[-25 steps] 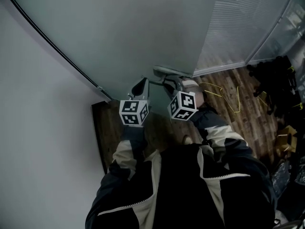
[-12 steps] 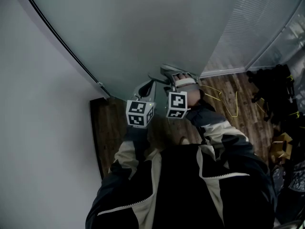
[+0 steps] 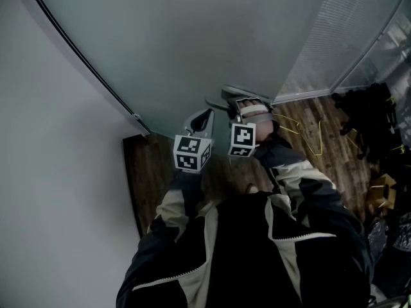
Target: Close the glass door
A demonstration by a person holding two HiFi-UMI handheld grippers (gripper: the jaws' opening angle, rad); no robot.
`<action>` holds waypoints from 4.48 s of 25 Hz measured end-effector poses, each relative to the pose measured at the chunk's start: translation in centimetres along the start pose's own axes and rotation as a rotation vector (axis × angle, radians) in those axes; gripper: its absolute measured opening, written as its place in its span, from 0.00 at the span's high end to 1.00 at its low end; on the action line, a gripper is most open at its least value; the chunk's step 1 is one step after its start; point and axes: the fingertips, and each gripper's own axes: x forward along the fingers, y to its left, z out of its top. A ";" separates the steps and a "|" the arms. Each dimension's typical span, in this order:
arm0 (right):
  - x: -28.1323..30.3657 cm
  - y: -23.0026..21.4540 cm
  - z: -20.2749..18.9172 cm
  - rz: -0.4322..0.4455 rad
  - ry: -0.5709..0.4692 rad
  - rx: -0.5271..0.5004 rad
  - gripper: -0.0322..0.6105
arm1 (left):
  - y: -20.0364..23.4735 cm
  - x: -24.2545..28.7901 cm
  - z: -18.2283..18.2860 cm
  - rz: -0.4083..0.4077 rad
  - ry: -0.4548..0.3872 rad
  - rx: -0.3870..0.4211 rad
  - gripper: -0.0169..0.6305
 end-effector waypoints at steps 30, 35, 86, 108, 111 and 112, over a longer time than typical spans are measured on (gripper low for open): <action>16.9 -11.5 -9.9 -0.083 -0.046 -0.094 0.73 | 1.0 15.2 5.3 0.127 0.006 0.008 0.97; 20.5 -14.2 -11.2 -0.075 -0.073 -0.122 0.74 | 1.4 17.8 5.4 0.167 0.013 -0.008 0.97; 29.1 -21.5 -12.7 -0.052 -0.236 0.221 0.68 | 8.8 16.5 7.2 0.419 -0.026 -0.032 0.97; 10.0 -21.9 -16.0 0.148 -0.631 1.187 0.95 | 5.9 23.7 10.5 0.302 -0.090 -0.058 0.97; 10.0 -21.7 -15.6 0.148 -0.634 1.176 0.95 | 5.9 23.7 10.5 0.305 -0.086 -0.057 0.97; 10.0 -21.7 -15.6 0.148 -0.634 1.175 0.95 | 6.0 23.7 10.4 0.307 -0.085 -0.057 0.97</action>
